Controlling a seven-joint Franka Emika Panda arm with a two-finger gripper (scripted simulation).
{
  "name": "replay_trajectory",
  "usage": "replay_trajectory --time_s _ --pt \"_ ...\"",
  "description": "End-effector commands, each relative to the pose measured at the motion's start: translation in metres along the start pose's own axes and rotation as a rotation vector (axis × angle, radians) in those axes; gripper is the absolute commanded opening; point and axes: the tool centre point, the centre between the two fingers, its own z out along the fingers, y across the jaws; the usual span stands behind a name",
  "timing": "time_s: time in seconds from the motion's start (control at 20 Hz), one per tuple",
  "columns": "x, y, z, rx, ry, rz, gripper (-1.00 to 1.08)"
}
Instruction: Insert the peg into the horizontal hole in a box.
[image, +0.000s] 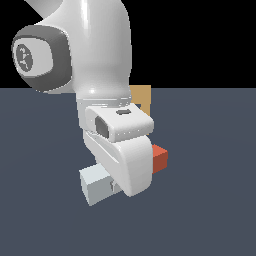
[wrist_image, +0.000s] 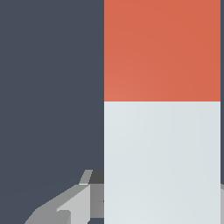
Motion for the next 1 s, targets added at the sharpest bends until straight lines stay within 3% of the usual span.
replay_trajectory --time_s 0.0,0.55,0.95 --pt "0.0 0.0 0.0 0.0 0.001 0.0 -1.0" --pt "0.004 -0.001 -0.002 0.0 0.0 -0.022 -1.0" --pt "0.033 -0.011 -0.018 -0.002 0.0 -0.193 -1.0"
